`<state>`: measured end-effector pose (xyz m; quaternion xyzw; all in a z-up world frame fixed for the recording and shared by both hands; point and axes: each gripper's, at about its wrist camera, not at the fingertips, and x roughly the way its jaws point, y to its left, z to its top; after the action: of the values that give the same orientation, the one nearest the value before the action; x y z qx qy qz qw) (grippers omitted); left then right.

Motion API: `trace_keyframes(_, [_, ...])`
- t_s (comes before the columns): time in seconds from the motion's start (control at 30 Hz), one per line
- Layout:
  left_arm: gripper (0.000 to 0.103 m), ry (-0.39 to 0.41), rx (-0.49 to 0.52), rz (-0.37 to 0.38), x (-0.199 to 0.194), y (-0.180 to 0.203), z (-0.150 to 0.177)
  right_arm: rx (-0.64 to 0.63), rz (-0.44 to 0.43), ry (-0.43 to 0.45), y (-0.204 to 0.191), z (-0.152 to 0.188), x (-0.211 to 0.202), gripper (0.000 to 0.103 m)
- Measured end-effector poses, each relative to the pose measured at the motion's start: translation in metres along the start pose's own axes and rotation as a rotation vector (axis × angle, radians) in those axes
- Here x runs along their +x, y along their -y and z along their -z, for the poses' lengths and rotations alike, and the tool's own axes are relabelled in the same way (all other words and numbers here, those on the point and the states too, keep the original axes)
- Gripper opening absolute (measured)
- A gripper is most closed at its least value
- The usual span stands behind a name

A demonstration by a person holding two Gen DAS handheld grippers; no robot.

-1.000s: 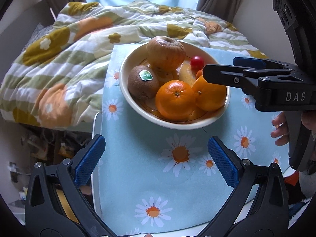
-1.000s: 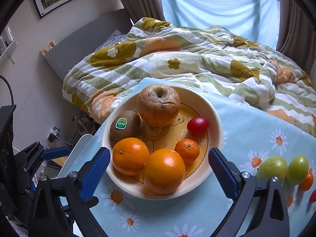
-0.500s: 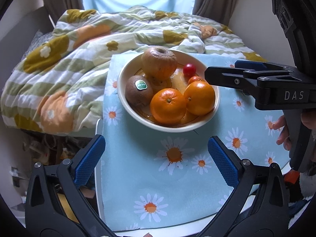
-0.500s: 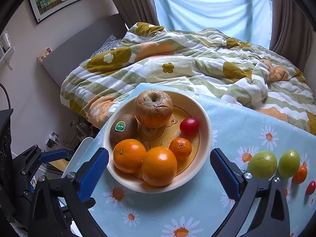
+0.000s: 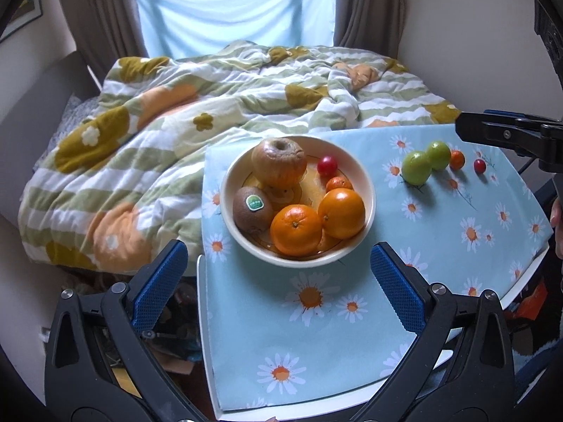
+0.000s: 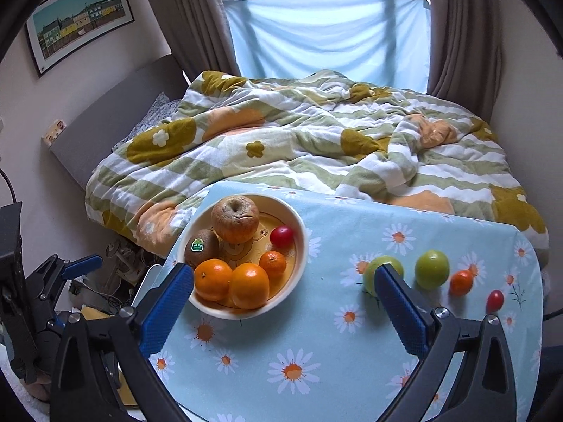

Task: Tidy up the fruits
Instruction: 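Move both grippers back over the remaining green fruit and tangerine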

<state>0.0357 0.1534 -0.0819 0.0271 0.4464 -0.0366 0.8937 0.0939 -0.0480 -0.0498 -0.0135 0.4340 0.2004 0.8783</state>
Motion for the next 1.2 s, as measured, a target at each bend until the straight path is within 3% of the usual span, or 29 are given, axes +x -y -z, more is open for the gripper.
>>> trace_keyframes(0.27, [0.103, 0.032, -0.04, 0.017, 0.002, 0.048, -0.025, -0.01, 0.065, 0.013, 0.06, 0.006, -0.034, 0.102])
trace_keyframes(0.57, [0.103, 0.044, -0.095, 0.015, 0.025, 0.116, -0.054, -0.064, 0.078, -0.032, 0.141, 0.018, -0.037, 0.102])
trace_keyframes(0.87, [0.103, 0.003, -0.123, -0.001, 0.076, 0.172, -0.065, -0.152, 0.047, -0.084, 0.199, 0.019, 0.002, 0.102])
trace_keyframes(1.2, [0.103, -0.081, -0.161, 0.013, 0.149, 0.205, -0.064, -0.212, 0.021, -0.177, 0.239, 0.041, 0.057, 0.102])
